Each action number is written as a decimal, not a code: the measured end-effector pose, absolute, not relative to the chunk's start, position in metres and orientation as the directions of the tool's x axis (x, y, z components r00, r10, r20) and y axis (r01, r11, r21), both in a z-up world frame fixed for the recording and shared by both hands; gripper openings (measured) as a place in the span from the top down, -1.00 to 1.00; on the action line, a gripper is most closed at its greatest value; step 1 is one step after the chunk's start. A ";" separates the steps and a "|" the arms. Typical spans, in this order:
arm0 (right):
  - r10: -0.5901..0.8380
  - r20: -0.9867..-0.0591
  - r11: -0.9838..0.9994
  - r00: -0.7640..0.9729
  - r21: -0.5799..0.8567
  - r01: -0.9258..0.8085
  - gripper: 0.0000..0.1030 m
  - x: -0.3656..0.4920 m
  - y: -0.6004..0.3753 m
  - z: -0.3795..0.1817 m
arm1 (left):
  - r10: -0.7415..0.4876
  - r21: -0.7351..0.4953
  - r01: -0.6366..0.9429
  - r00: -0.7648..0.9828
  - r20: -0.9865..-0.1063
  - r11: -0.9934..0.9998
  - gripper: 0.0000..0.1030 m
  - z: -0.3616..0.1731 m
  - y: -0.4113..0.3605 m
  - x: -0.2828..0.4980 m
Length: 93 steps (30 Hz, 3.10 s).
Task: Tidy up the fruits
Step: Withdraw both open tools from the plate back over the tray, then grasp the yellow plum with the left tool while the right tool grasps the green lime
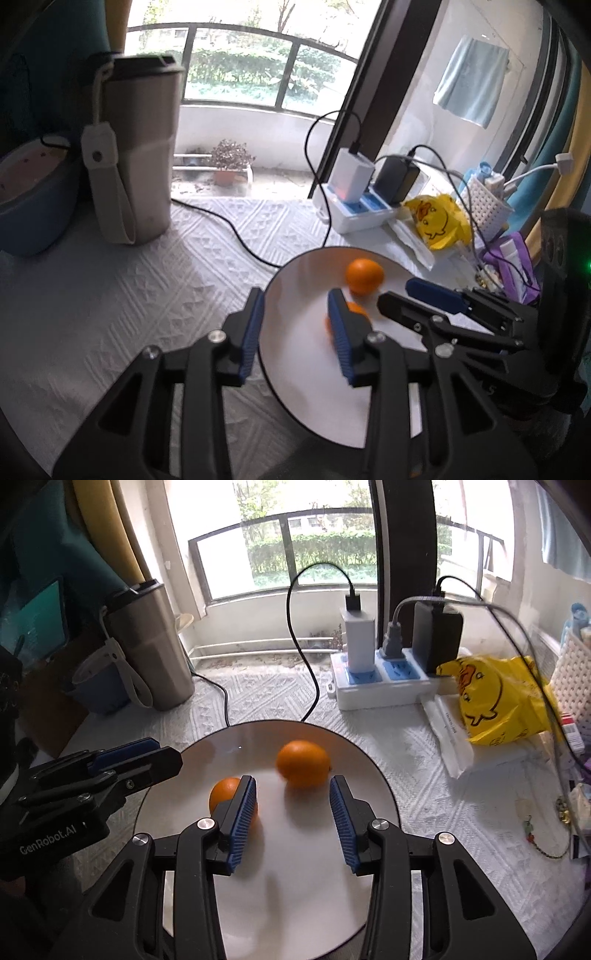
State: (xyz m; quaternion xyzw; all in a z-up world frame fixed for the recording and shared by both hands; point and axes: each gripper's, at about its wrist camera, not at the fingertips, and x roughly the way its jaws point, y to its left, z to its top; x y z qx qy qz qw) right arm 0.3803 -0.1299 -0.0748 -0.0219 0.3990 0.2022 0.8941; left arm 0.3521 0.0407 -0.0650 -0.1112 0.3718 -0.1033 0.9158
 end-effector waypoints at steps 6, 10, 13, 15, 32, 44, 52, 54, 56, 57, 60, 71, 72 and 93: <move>0.342 -0.705 0.918 0.621 0.110 -0.382 0.15 0.364 -0.132 -0.060 | -0.263 -0.271 0.112 0.732 -0.628 0.956 0.14 -0.047 0.040 0.334; 0.343 -0.695 0.918 0.632 0.104 -0.383 0.15 0.349 -0.135 -0.051 | -0.251 -0.255 0.114 0.750 -0.612 0.960 0.13 -0.036 0.038 0.318; 0.344 -0.687 0.918 0.640 0.102 -0.383 0.15 0.338 -0.137 -0.045 | -0.250 -0.255 0.114 0.757 -0.603 0.960 0.13 -0.030 0.038 0.305; 0.345 -0.682 0.918 0.645 0.103 -0.383 0.15 0.329 -0.140 -0.041 | -0.245 -0.247 0.116 0.766 -0.595 0.962 0.13 -0.026 0.036 0.293; 0.359 -0.643 0.916 0.676 0.101 -0.389 0.15 0.252 -0.158 -0.013 | -0.250 -0.230 0.144 0.798 -0.548 0.963 -0.04 -0.004 0.022 0.203; 0.377 -0.628 0.910 0.681 0.112 -0.400 0.15 0.200 -0.169 -0.007 | -0.255 -0.234 0.149 0.806 -0.534 0.961 -0.31 -0.003 0.009 0.149; 0.398 -0.623 0.901 0.673 0.129 -0.413 0.15 0.165 -0.172 -0.009 | -0.256 -0.254 0.134 0.799 -0.544 0.958 -0.31 -0.013 0.001 0.114; 0.399 -0.622 0.900 0.674 0.123 -0.419 0.15 0.157 -0.172 -0.009 | -0.254 -0.252 0.134 0.800 -0.544 0.958 -0.31 -0.014 -0.002 0.107; 0.398 -0.619 0.899 0.677 0.116 -0.423 0.15 0.147 -0.173 -0.010 | -0.256 -0.253 0.135 0.802 -0.540 0.958 -0.31 -0.018 -0.005 0.098; 0.400 -0.617 0.898 0.678 0.118 -0.423 0.15 0.141 -0.175 -0.011 | -0.260 -0.255 0.139 0.802 -0.537 0.957 -0.31 -0.020 -0.007 0.093; 0.408 -0.614 0.895 0.675 0.126 -0.427 0.15 0.129 -0.179 -0.015 | -0.240 -0.233 0.130 0.806 -0.541 0.964 -0.31 -0.026 -0.012 0.082; 0.425 -0.635 0.884 0.645 0.138 -0.447 0.15 0.099 -0.195 -0.038 | -0.198 -0.222 0.071 0.756 -0.624 0.972 -0.31 -0.060 -0.021 0.049; 0.426 -0.637 0.884 0.643 0.141 -0.446 0.15 0.097 -0.196 -0.040 | -0.195 -0.220 0.067 0.751 -0.631 0.973 -0.31 -0.062 -0.022 0.047; 0.425 -0.685 0.883 0.592 0.171 -0.437 0.15 0.102 -0.195 -0.072 | -0.197 -0.182 0.092 0.653 -0.731 0.979 -0.02 -0.099 -0.035 0.050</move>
